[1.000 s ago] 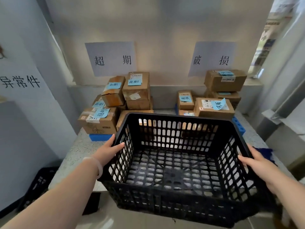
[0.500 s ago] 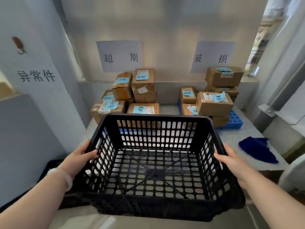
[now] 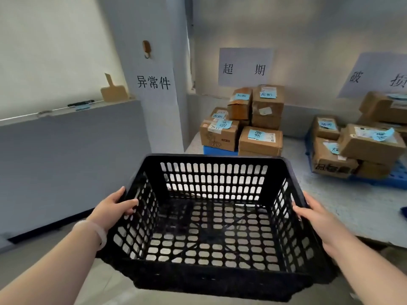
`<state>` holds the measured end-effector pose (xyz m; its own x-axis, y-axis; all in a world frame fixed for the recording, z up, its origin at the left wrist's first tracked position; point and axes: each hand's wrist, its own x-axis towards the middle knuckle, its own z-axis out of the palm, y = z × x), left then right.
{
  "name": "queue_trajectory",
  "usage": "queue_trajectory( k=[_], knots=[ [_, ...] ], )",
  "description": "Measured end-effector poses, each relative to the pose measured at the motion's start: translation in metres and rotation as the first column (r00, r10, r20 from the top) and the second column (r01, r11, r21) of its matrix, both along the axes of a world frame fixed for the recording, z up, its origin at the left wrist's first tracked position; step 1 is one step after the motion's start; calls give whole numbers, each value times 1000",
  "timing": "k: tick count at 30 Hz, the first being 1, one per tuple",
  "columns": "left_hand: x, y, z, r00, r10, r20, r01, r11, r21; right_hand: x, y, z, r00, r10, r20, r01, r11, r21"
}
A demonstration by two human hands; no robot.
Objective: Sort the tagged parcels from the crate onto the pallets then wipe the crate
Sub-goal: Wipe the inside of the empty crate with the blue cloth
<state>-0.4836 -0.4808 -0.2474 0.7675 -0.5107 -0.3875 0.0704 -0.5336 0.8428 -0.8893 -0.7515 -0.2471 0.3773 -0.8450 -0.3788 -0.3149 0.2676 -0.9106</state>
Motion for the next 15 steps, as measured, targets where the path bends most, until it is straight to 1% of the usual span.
queue_trajectory(
  k=[3, 6, 9, 11, 15],
  knots=[
    [50, 41, -10, 998, 64, -28, -64, 998, -4, 56, 26, 7, 998, 69, -3, -69, 997, -34],
    [96, 72, 0, 995, 103, 14, -102, 995, -12, 118, 52, 9, 992, 119, -49, -122, 990, -68],
    [142, 98, 14, 989, 135, 68, -131, 990, -54, 181, 78, 12, 986, 164, -41, -166, 984, -61],
    [175, 116, 19, 987, 135, 83, -131, 990, -57, 218, 96, 10, 983, 181, -38, -183, 981, -65],
    [246, 153, 14, 982, 162, 97, -162, 987, -10, 282, 127, -6, 984, 176, -4, -176, 983, -54]
  ],
)
